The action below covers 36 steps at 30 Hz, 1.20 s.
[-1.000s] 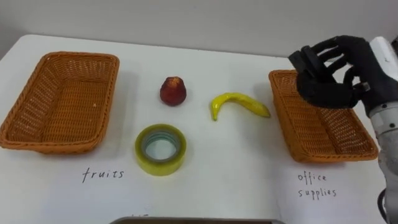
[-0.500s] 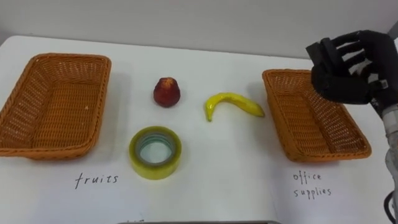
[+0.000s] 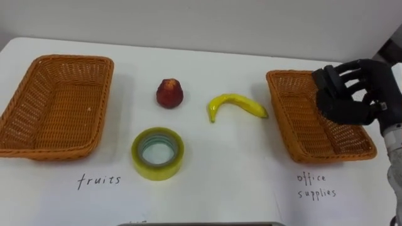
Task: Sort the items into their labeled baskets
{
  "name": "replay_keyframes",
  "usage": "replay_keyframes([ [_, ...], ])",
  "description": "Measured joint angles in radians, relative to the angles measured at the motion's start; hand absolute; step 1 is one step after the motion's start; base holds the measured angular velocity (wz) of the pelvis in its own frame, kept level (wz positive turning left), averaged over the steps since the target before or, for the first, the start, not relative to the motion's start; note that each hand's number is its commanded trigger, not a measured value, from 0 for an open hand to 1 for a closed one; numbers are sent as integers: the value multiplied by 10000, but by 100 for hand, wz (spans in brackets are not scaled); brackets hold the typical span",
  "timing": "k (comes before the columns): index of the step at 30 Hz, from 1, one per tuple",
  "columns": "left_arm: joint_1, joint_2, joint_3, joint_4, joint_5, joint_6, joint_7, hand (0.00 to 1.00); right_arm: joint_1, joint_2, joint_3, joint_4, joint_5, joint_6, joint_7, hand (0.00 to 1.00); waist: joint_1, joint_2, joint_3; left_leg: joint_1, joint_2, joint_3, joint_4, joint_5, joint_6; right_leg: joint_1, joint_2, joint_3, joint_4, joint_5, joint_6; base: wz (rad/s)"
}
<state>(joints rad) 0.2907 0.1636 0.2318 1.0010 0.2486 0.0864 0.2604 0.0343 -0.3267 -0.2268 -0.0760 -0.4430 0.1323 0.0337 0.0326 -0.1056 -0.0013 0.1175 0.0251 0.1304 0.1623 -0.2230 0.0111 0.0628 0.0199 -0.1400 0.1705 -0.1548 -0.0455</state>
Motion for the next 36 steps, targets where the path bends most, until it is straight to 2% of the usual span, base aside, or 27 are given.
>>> replay_keyframes([
  [2,4,-41,-1,0,0,-1,52,0,66,0,0,39,-1,0,0,0,2,21,-20,-5,-1,1,2,1,0,-81,0,5,22,0,0,0],
  [10,29,-152,0,-1,0,-3,125,0,93,1,0,71,1,-4,-1,0,6,21,-15,-16,-1,-10,1,2,0,-90,0,6,24,0,-1,0],
  [36,23,-165,0,-8,0,-30,125,0,90,1,0,70,-3,-6,0,0,10,-51,4,-28,-3,0,-25,1,0,-110,2,8,2,-1,0,0],
])
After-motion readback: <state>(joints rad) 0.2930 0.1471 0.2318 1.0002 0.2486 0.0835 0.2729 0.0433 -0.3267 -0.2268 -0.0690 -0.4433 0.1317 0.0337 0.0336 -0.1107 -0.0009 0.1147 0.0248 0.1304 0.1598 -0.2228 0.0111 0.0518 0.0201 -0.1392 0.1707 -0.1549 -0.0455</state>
